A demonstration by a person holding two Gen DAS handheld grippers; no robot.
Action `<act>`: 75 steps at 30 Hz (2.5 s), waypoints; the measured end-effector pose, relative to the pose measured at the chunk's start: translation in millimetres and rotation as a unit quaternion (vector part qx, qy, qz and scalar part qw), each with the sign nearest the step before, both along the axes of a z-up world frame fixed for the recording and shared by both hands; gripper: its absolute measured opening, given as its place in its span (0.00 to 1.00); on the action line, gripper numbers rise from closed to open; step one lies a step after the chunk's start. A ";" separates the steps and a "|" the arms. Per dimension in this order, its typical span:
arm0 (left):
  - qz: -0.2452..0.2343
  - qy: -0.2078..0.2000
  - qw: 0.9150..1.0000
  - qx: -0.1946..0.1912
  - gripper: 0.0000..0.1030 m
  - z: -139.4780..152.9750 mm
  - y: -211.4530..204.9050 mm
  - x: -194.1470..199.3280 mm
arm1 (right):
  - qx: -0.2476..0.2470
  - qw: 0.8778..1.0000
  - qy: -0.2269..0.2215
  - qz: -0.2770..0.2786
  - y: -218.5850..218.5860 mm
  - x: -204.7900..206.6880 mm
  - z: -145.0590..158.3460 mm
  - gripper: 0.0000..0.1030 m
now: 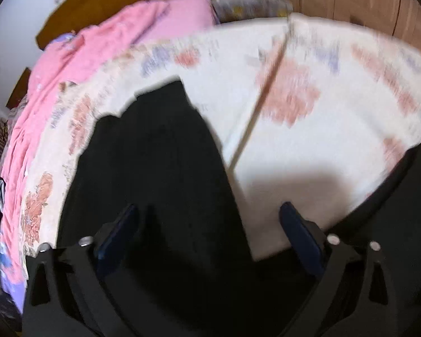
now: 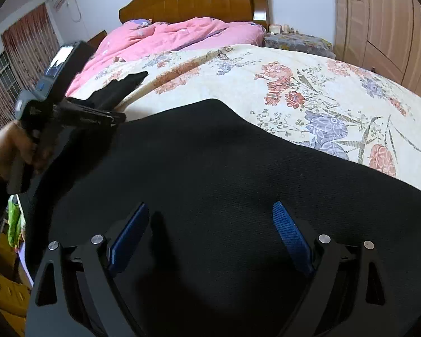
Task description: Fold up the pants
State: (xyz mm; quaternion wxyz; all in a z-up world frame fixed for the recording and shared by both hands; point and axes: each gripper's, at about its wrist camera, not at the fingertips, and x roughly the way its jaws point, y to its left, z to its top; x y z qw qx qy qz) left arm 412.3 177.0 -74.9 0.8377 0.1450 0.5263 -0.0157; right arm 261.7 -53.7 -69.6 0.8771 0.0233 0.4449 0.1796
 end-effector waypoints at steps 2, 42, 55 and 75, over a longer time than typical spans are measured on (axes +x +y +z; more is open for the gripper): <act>0.010 0.002 0.999 -0.034 0.32 4.8 13.4 -4.9 | 0.004 1.000 0.000 0.000 -1.2 0.7 0.7 0.84; -0.044 -0.165 0.962 0.215 0.87 -3.8 137.0 -256.7 | -0.053 0.999 -0.007 -0.002 10.5 -1.1 -1.0 0.84; 0.200 -0.300 0.825 -0.435 0.18 32.5 327.9 -306.4 | -0.052 0.999 -0.005 -0.002 10.9 -0.2 -1.6 0.84; 0.301 -0.272 0.745 -0.530 0.80 -11.4 412.4 -342.3 | -0.056 0.998 -0.005 -0.003 10.6 -0.9 -1.4 0.84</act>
